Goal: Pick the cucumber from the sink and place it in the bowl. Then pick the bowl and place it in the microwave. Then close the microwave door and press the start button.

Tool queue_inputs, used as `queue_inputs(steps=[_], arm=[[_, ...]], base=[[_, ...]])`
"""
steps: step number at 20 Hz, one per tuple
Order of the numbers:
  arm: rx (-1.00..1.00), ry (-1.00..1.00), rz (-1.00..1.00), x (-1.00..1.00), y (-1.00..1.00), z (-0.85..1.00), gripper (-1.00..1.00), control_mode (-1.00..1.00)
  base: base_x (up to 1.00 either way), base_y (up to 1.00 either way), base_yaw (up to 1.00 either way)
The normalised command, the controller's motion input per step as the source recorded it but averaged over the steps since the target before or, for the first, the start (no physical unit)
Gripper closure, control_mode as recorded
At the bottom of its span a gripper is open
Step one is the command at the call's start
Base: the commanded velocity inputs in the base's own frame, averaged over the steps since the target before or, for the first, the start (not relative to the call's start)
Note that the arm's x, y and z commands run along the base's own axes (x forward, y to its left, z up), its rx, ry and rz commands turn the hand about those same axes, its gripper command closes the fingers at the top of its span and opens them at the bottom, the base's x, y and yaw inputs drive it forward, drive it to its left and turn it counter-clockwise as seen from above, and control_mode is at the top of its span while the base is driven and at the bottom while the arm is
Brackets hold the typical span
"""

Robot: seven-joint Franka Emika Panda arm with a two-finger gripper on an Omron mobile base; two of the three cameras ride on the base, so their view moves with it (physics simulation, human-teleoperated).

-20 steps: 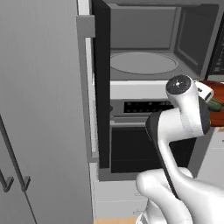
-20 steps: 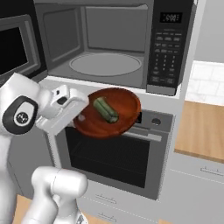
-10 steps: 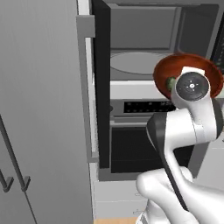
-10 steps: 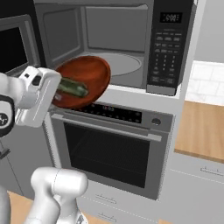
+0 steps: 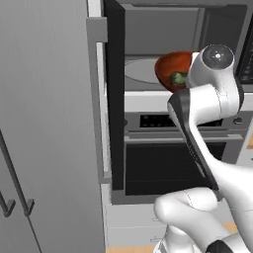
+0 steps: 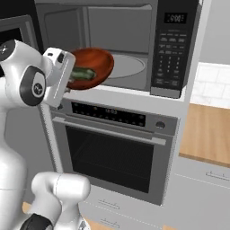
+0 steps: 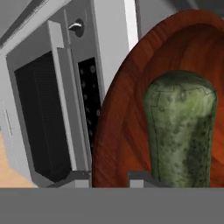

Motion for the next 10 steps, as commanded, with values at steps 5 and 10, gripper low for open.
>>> queue_inputs(steps=[5,10], arm=[[-0.02,0.01,0.09,0.52,0.00,0.01,1.00,-1.00],[0.00,0.00,-0.01,0.49,-0.03,0.02,1.00,-1.00]], base=[[0.00,0.00,0.00],[0.00,0.00,0.00]])
